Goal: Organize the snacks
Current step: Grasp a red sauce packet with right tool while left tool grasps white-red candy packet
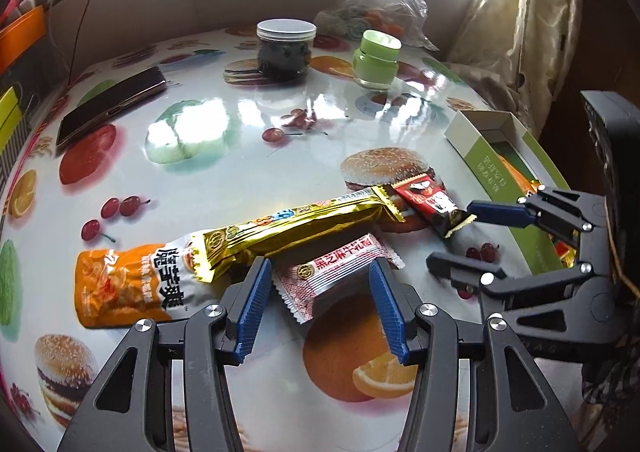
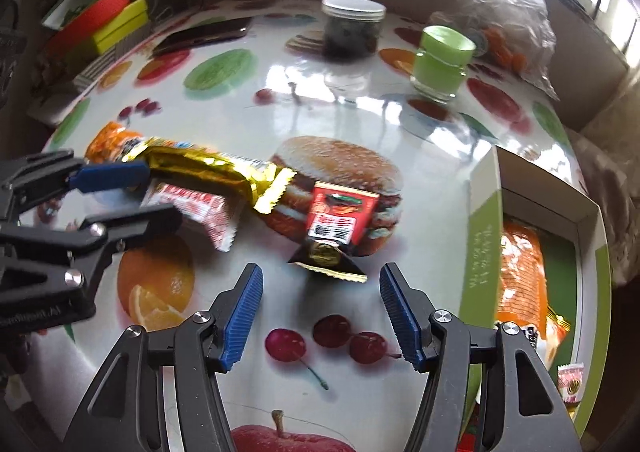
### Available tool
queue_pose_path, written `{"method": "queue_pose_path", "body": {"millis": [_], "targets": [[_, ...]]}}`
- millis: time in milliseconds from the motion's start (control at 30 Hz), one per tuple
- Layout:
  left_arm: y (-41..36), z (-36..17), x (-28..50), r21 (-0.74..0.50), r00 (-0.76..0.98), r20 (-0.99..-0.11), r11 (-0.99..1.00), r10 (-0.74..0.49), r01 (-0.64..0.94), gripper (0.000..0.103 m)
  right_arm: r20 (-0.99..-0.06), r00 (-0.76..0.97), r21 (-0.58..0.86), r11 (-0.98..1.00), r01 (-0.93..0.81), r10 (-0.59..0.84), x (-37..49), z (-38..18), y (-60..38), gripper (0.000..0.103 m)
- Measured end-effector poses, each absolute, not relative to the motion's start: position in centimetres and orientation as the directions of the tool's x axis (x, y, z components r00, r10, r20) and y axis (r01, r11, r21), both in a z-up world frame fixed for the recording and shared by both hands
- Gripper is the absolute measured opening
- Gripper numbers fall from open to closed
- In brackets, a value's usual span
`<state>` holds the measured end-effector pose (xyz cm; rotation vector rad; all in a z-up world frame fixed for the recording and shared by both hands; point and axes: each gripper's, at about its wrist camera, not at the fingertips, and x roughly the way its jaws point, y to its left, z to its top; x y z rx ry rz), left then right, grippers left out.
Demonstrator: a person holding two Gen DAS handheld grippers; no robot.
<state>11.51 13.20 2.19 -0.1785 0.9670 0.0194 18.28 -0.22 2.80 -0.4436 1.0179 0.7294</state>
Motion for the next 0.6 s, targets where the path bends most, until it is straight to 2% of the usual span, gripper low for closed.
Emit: {"method": "queue_pose_path", "body": {"millis": [400, 600], "targets": [[11.5, 1.9, 10.8, -0.164, 0.537, -0.832, 0.986, -0.14, 0.002, 0.052, -0.869, 0.32, 0.078, 0.743, -0.665, 0.378, 20.1, 3.4, -0.8, 0.061], [12.1, 3.2, 10.7, -0.131, 0.577, -0.81, 0.991, -0.103, -0.006, 0.052, -0.872, 0.345, 0.066, 0.781, -0.621, 0.348, 21.0, 2.9, -0.7, 0.061]]}}
